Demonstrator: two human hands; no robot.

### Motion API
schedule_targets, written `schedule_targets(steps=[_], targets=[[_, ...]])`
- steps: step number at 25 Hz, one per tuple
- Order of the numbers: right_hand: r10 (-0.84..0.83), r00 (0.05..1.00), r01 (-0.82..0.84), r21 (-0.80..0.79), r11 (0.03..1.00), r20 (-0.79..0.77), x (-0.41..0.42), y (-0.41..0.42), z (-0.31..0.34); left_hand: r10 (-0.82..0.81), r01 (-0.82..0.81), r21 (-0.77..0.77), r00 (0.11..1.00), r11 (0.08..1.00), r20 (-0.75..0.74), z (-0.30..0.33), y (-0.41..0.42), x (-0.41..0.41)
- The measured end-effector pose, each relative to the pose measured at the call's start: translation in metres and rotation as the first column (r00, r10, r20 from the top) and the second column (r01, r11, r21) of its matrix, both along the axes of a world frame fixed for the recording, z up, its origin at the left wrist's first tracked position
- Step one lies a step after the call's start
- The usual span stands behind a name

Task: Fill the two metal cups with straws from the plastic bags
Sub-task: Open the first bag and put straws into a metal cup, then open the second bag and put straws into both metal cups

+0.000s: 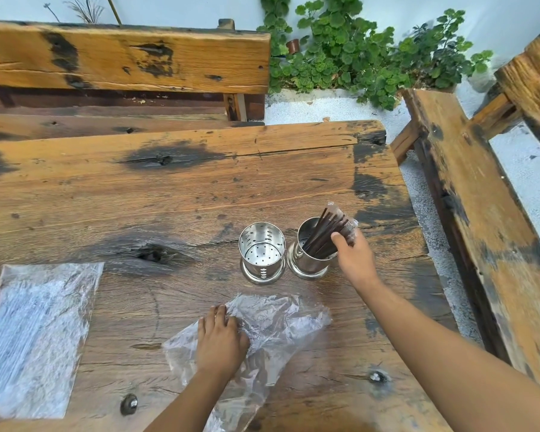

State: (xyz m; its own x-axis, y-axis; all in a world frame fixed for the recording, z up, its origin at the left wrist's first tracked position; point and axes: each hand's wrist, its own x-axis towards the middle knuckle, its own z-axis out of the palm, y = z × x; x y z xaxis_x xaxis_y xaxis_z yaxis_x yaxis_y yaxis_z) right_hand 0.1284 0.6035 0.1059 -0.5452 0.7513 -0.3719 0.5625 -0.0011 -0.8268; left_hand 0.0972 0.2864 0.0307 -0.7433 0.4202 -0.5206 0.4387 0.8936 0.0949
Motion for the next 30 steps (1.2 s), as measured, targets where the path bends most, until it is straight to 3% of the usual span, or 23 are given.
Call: schedule_targets(steps=[5, 10, 14, 18, 23, 26, 30], targets=[[0.084, 0.993, -0.089, 0.06, 0.994, 0.087, 0.002, -0.003, -0.001, 0.024, -0.024, 0.007, 0.999, 1.0, -0.031, 0.009, -0.005, -0.001], [0.15, 0.98, -0.153, 0.016, 0.988, 0.133, 0.001, 0.002, 0.002, 0.06, -0.076, 0.062, 0.974, 0.995, 0.22, 0.017, -0.007, -0.009], [0.137, 0.99, -0.132, -0.13, 0.983, 0.031, 0.007, -0.002, 0.013, -0.009, 0.006, 0.012, 0.95, 1.0, 0.312, 0.016, -0.013, -0.012], [0.043, 0.99, -0.021, -0.159, 0.987, 0.134, 0.032, -0.027, 0.012, -0.047, 0.044, 0.02, 0.97, 0.999, 0.238, 0.006, -0.019, 0.0], [-0.063, 0.976, 0.029, 0.159, 0.987, 0.211, 0.07, -0.092, -0.008, 0.006, -0.018, 0.104, 0.993, 0.994, 0.114, -0.004, -0.032, 0.026], [0.074, 0.972, -0.108, 0.142, 0.984, 0.224, 0.081, -0.128, -0.023, 0.071, -0.076, 0.121, 0.996, 0.99, 0.05, -0.004, -0.045, 0.04], [0.331, 0.898, -0.368, 0.083, 0.926, 0.288, 0.085, -0.163, -0.043, 0.166, -0.169, 0.071, 0.985, 0.983, 0.046, -0.001, -0.07, 0.054]])
